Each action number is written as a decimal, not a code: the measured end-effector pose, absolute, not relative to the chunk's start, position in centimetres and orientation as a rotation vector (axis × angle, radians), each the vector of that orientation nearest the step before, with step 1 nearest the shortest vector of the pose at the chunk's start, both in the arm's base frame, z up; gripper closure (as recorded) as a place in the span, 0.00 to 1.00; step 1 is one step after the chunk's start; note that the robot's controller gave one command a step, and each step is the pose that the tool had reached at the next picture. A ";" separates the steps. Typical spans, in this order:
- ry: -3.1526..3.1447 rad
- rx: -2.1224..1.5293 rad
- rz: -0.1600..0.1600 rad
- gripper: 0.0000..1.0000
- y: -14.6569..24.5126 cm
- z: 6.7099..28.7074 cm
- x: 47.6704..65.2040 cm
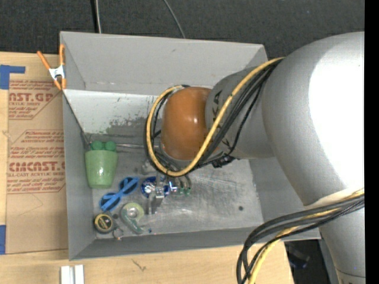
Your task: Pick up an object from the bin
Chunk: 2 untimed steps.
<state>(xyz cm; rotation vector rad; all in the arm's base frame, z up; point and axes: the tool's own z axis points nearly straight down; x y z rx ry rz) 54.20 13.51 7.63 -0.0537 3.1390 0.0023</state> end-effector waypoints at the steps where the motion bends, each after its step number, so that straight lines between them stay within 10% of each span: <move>1: 3.139 -0.053 0.002 0.00 13.6 7.7 54.3; 2: 3.140 -0.053 0.002 0.00 13.6 7.8 54.3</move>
Offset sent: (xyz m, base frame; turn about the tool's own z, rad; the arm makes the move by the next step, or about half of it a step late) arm 0.0000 0.0000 0.0000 0.0000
